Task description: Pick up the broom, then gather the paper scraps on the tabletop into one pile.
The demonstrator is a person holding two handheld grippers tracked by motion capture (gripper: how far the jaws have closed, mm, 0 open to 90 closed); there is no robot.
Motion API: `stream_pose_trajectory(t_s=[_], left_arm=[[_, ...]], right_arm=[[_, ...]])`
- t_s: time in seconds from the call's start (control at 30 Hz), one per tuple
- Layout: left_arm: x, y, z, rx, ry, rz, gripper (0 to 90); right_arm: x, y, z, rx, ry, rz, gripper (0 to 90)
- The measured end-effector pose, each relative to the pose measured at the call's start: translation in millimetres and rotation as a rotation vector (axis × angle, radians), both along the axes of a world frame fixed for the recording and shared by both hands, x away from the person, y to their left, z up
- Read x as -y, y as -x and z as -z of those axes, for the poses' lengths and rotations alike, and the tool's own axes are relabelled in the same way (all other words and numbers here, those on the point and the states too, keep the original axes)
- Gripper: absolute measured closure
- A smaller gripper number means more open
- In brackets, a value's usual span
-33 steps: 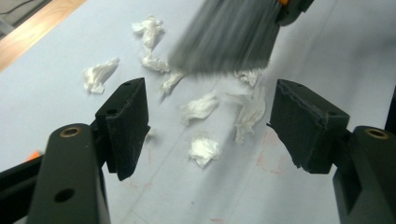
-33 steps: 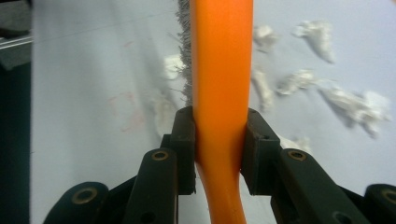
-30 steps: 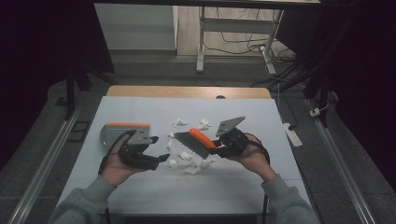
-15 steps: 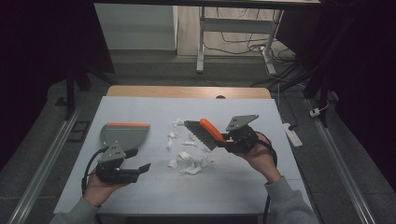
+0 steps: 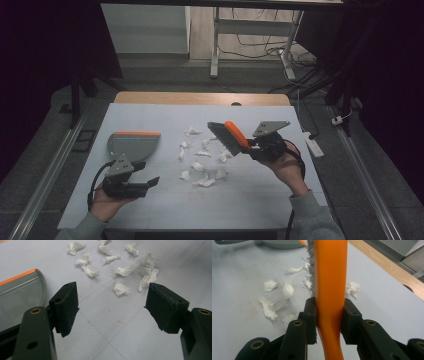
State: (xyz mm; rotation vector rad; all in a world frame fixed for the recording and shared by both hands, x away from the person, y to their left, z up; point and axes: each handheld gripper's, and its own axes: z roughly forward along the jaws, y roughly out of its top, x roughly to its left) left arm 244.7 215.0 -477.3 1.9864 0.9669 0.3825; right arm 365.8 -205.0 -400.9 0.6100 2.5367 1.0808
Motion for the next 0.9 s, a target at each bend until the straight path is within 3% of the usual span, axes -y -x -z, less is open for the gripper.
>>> stream_pose_trajectory(t_s=[0.43,0.53,0.63,0.9], left_arm=[[-3.0,1.2,1.3,0.0,-0.005,-0.005,26.8],[-0.9,1.0,3.1,-0.003,-0.009,0.001,26.8],[-0.4,1.3,3.9,-0.006,-0.01,0.008,26.8],[-3.1,-0.6,6.2,-0.013,-0.001,0.005,26.8]], right_arm=[[10.3,-15.5,-2.2,0.022,0.028,0.106,69.5],[11.1,-28.8,-2.6,0.029,0.064,0.143,69.5],[9.3,-47.8,-2.8,0.028,0.137,0.175,69.6],[-4.0,-96.5,8.7,-0.03,0.24,0.229,69.5]])
